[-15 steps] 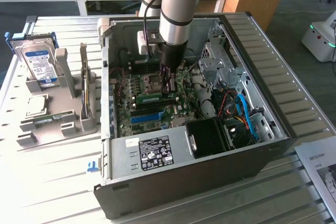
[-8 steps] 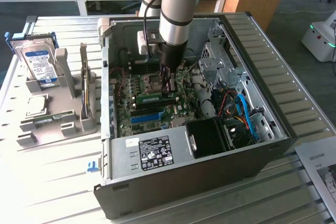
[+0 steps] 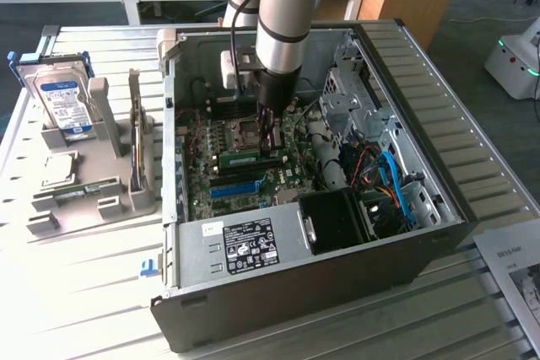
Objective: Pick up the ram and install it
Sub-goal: 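Insert the ram into the slot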
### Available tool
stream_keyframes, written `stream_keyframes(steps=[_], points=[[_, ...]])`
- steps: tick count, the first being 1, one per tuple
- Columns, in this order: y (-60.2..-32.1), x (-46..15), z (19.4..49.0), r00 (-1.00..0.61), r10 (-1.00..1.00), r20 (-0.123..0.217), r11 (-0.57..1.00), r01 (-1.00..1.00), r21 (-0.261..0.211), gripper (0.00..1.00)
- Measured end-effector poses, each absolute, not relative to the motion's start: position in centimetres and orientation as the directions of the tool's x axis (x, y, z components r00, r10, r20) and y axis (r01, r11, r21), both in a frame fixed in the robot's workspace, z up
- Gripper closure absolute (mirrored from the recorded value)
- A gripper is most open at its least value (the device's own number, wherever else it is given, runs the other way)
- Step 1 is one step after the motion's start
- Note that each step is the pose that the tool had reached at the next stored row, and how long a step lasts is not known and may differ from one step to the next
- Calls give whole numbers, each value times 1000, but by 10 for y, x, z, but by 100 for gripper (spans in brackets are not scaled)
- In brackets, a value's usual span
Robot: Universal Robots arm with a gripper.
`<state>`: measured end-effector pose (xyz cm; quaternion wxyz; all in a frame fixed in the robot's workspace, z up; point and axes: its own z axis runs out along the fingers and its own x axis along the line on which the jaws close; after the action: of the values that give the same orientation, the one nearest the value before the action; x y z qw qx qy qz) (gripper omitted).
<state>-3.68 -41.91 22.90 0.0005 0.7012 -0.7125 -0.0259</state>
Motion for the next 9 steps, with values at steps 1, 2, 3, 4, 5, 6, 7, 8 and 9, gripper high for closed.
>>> stream_keyframes(steps=[1,2,3,4,5,6,7,8,9], points=[[-419,-37,229,-17,-999,-36,15,-999,38,88],[-419,-37,229,-17,-999,-36,15,-999,38,88],[-419,-37,229,-17,-999,-36,15,-999,38,88],[-419,-37,228,-17,-999,-36,15,-999,38,88],[-419,-37,228,-17,-999,-36,15,-999,38,88],[-419,-37,228,-17,-999,-36,15,-999,38,88],[-419,-37,228,-17,-999,-35,15,-999,38,88],[-419,-37,228,-17,-999,-36,15,-999,38,88],[-419,-37,228,-17,-999,-36,15,-999,38,88]])
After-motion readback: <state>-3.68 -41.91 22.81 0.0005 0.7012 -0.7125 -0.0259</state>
